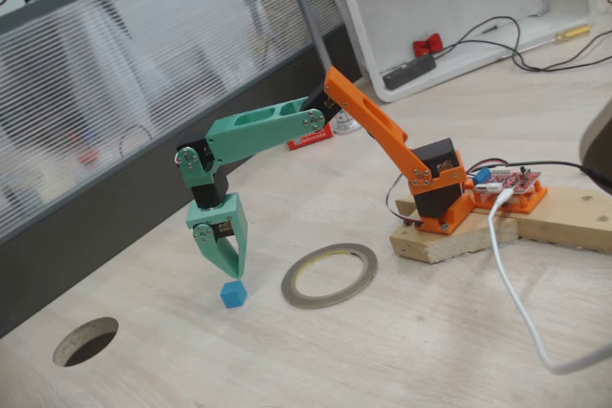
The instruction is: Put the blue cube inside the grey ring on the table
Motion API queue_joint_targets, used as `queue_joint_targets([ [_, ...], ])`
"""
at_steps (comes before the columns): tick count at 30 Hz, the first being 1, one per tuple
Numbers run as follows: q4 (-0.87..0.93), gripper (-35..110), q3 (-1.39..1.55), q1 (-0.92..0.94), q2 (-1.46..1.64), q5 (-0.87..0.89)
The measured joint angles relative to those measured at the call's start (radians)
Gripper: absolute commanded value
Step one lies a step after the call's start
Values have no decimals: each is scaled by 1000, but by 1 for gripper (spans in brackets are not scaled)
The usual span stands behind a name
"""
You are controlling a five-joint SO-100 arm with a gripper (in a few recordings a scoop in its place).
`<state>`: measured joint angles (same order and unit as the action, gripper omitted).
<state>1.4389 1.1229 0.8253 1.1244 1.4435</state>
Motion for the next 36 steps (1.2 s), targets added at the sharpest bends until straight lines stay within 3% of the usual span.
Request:
queue_joint_targets([
  [5,0,26,0,0,0,0],
  [11,52,33,0,0,0,0],
  [23,124,36,0,3,0,-107],
  [36,124,36,-8,2,-3,-110],
])
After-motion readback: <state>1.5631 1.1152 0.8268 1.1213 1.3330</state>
